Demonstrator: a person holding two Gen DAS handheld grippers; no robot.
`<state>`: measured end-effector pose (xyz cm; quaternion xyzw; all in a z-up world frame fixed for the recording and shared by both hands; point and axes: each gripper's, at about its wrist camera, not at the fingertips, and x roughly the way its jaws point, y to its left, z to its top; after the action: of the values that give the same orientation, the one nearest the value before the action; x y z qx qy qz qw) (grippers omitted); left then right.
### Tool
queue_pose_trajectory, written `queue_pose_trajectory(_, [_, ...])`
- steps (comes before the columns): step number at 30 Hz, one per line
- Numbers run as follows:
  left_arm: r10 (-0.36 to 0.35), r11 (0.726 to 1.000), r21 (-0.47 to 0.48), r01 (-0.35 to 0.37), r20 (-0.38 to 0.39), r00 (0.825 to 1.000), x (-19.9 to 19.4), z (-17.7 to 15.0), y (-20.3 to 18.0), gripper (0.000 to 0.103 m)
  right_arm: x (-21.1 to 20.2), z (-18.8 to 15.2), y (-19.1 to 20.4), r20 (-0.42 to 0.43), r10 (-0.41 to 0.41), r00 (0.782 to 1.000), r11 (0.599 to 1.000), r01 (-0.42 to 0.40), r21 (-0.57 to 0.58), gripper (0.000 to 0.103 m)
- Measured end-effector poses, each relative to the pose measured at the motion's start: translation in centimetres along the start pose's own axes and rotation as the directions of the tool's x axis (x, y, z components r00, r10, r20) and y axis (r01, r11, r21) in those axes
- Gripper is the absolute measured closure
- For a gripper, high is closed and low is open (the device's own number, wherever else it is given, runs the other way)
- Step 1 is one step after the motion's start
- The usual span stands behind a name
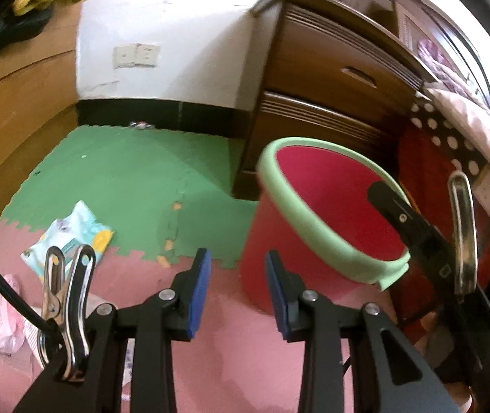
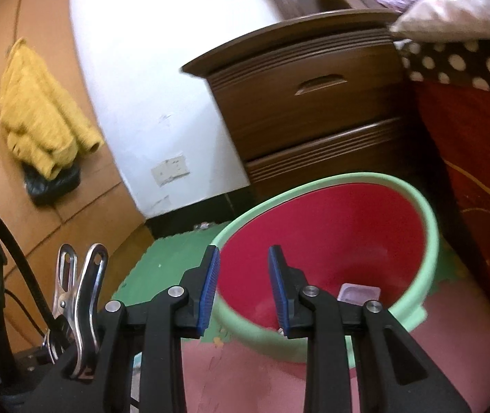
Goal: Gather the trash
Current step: 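Move both tools back down to the trash on the mat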
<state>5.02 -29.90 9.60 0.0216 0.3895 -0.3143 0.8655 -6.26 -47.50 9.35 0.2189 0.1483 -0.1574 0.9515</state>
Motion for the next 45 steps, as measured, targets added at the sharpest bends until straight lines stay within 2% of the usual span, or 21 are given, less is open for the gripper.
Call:
queue_pose_trajectory(9, [0.115,0.991,-0.064,-0.114,0.021,0.993,-3.6,-1.5,5.1,0.069,0.2,-1.6,3.9,-0.035,0.018,0.999,0.993,-0.022,-0.119,0.073])
queue_pose_trajectory(17, [0.194,0.977,-0.093,-0.193,-0.003,0.981,-6.1,-2.9,9.1,0.069,0.1,-2.3,5.6,-0.065,0.043,0.997,0.988,-0.053,-0.147,0.073])
queue_pose_trajectory(25, [0.281,0.952,-0.114,-0.282,-0.032,0.959,-8.9,-4.5,13.3,0.069,0.4,-3.3,7.1,-0.108,0.063,0.992,0.979,-0.083,-0.189,0.073])
queue_pose_trajectory(31, [0.348,0.923,-0.151,-0.353,-0.057,0.936,-10.4,-5.4,16.7,0.069,0.9,-4.4,8.9,-0.157,0.094,0.983,0.966,-0.128,-0.223,0.073])
queue_pose_trajectory(39, [0.358,0.901,-0.204,-0.382,-0.147,0.922,-8.7,-7.2,21.2,0.069,1.8,-7.1,11.7,-0.261,0.125,0.957,0.944,-0.195,-0.264,0.073])
queue_pose_trajectory(42, [0.347,0.895,-0.233,-0.381,-0.173,0.922,-7.7,-8.0,22.6,0.069,2.1,-8.8,13.5,-0.305,0.132,0.943,0.920,-0.231,-0.317,0.073])
queue_pose_trajectory(45, [0.339,0.887,-0.257,-0.384,-0.202,0.919,-6.6,-8.9,24.0,0.069,2.5,-10.7,15.1,-0.368,0.140,0.919,0.891,-0.279,-0.358,0.073])
